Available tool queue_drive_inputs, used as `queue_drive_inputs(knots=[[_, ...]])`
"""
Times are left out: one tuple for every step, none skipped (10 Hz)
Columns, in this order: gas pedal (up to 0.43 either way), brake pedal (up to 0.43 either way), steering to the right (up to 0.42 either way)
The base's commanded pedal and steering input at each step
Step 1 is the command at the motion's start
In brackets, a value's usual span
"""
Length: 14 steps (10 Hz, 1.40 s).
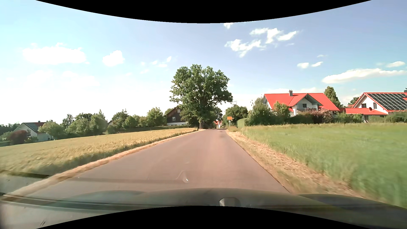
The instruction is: Follow the waypoints while adhering to traffic rules and regulations
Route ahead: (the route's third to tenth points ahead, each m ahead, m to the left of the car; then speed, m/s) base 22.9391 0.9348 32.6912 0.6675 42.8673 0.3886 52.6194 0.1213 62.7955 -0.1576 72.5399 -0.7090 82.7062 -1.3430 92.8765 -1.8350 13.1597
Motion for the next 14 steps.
queue_drive_inputs(knots=[[0.039, 0.006, -0.001], [0.039, 0.006, -0.001], [0.039, 0.006, -0.001], [0.039, 0.006, -0.001], [0.039, 0.006, 0.000], [0.039, 0.006, 0.000], [0.039, 0.006, 0.001], [0.039, 0.006, 0.002], [0.039, 0.006, 0.002], [0.039, 0.006, 0.002], [0.039, 0.006, 0.002], [0.008, 0.006, 0.002], [0.000, 0.006, 0.002], [0.000, 0.006, 0.002]])
